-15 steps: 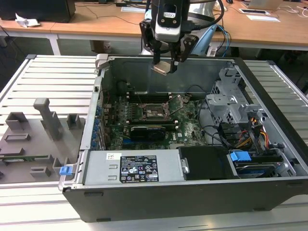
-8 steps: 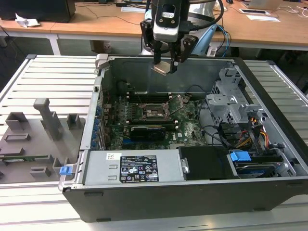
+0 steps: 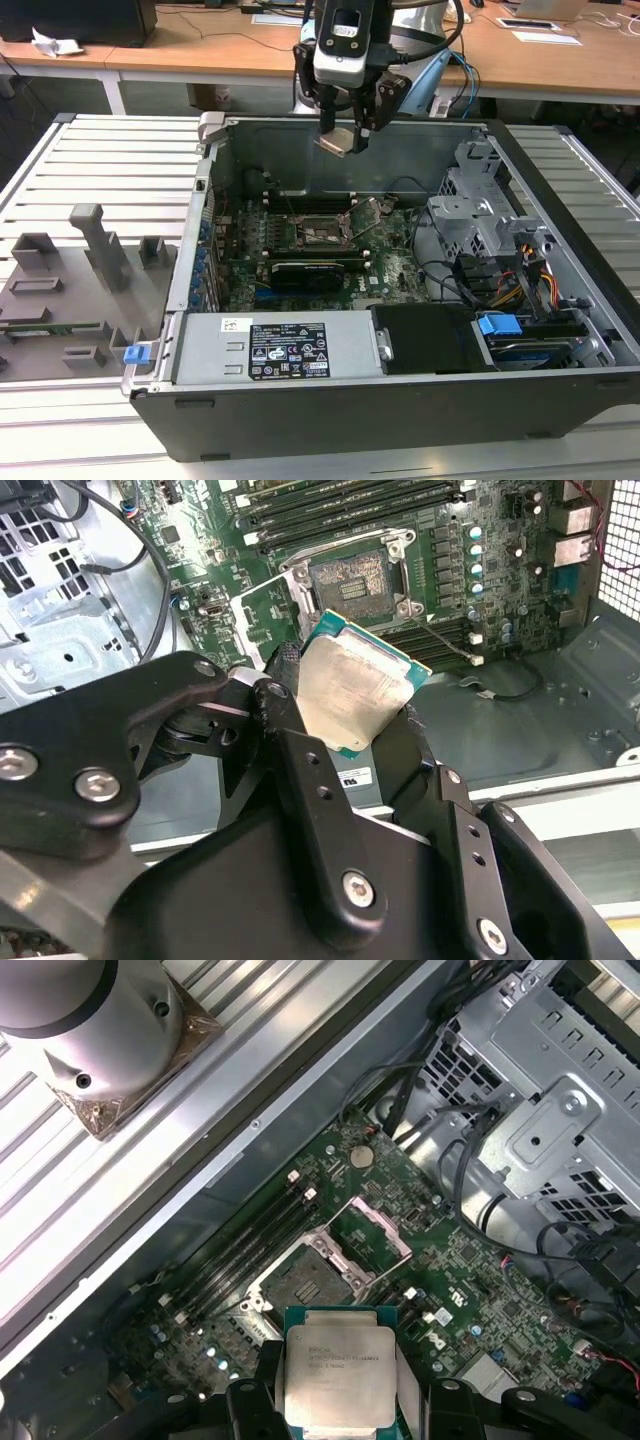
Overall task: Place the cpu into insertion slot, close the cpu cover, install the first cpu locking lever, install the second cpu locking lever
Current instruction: 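Place the cpu into insertion slot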
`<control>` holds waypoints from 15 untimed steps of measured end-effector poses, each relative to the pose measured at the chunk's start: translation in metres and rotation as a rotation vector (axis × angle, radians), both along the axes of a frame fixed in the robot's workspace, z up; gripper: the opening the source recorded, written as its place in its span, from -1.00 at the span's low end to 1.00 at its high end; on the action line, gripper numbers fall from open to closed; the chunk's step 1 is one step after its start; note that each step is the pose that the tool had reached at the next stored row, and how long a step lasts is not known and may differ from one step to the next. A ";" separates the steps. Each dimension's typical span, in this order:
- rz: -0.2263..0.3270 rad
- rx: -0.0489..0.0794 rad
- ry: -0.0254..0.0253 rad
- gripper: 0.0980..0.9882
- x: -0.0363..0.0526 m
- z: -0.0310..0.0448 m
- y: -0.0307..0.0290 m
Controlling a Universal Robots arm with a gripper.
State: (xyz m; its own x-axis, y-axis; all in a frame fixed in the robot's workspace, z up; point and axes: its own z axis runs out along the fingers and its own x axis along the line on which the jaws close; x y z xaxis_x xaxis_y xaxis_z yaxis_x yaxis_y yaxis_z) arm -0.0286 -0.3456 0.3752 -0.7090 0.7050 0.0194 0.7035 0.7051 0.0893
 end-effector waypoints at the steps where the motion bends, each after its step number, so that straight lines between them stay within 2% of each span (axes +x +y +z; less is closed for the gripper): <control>1: -0.003 0.000 0.0000 -0.01 0.0000 0.0000 0.0000; 15: -0.076 0.000 0.0000 -0.01 -0.0001 -0.0011 0.0001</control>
State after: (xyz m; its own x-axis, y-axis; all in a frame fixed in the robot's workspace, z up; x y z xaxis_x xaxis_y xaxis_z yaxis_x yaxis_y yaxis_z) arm -0.0287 -0.3455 0.3741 -0.6533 0.7569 0.0193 0.7551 0.6495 0.0893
